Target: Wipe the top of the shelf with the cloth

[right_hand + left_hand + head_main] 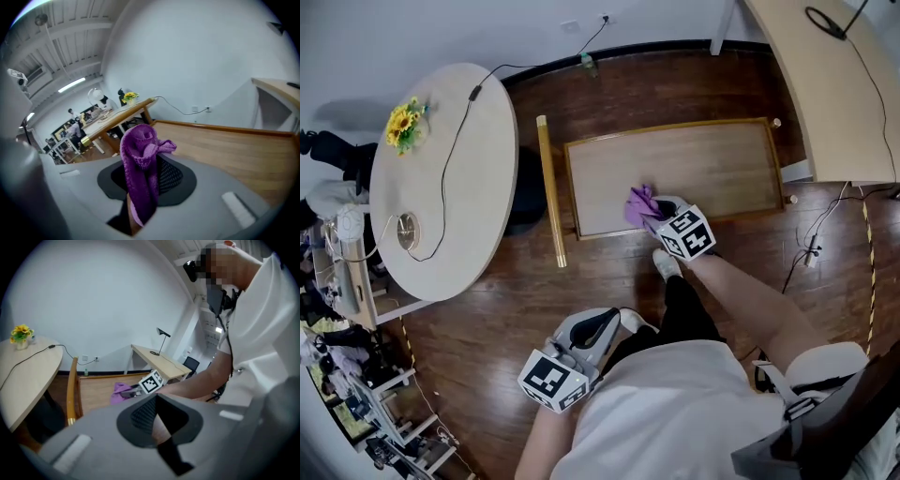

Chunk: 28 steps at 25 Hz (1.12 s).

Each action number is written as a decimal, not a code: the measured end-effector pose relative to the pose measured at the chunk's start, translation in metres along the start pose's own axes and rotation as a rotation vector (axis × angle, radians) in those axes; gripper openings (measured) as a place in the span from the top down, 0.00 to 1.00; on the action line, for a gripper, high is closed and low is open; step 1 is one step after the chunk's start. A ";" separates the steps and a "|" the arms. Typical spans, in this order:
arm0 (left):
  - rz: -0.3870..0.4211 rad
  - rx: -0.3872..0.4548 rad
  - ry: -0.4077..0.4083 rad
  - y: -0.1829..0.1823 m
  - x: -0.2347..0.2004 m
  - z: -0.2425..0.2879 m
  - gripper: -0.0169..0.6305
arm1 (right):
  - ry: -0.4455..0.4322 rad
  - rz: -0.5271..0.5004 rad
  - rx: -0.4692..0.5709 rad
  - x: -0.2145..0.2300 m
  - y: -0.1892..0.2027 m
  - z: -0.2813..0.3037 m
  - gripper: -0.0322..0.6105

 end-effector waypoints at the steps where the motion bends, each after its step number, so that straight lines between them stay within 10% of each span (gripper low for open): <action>1: -0.005 0.000 -0.009 0.003 0.000 -0.005 0.95 | -0.050 -0.002 0.001 -0.024 -0.002 0.018 0.80; 10: -0.028 -0.006 -0.080 0.022 -0.012 -0.052 0.95 | -0.235 -0.090 -0.074 -0.136 0.018 0.114 0.80; 28: 0.035 -0.051 0.114 -0.001 0.000 0.020 0.95 | 0.202 0.002 -0.136 0.085 0.086 -0.079 0.80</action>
Point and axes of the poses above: the fingertips, and each gripper's own axes: z forward along the fingers, x to its right, y out of its underside, the point moved 5 cm from there along -z, backward along the fingers, and after that the axes turned 4 degrees about x, right-handed, at the moved point
